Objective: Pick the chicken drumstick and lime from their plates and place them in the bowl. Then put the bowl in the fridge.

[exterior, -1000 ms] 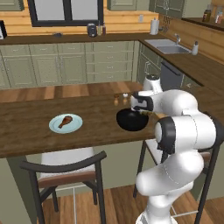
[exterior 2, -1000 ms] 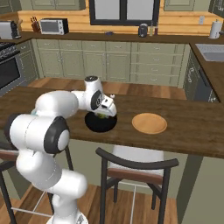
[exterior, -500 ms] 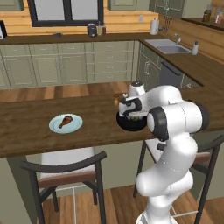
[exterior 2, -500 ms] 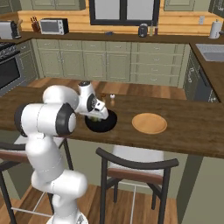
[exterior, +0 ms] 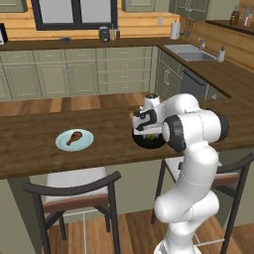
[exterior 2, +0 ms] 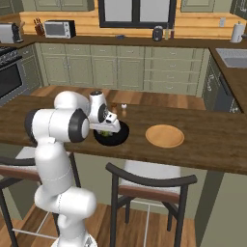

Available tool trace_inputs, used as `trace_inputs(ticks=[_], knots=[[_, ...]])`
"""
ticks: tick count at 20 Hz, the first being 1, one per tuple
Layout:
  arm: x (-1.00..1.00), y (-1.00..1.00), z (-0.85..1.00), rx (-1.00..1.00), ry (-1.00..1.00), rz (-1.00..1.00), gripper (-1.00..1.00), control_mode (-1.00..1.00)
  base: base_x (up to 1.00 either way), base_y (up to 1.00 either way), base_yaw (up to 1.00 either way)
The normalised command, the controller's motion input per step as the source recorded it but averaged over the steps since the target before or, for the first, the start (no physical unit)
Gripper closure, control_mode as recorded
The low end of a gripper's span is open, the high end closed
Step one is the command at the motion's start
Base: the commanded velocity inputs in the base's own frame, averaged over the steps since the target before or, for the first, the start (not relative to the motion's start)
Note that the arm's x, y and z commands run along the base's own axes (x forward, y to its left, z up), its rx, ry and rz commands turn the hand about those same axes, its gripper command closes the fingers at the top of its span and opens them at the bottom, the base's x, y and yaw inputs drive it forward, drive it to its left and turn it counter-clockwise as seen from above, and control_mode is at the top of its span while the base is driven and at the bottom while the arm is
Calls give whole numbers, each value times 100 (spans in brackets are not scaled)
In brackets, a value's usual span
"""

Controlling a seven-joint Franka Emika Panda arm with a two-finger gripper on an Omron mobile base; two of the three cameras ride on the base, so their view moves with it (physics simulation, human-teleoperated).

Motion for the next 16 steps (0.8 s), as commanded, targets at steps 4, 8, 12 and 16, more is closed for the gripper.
trace_inputs(ticks=[4,8,12,16], knots=[[2,0,-13,0,3,5,-100,-100,0,0,0],[0,0,-2,0,0,5,-100,-100,0,0,0],[0,0,2,0,0,6,-100,-100,0,0,0],[0,3,48,2,0,7,-100,-100,0,0,0]])
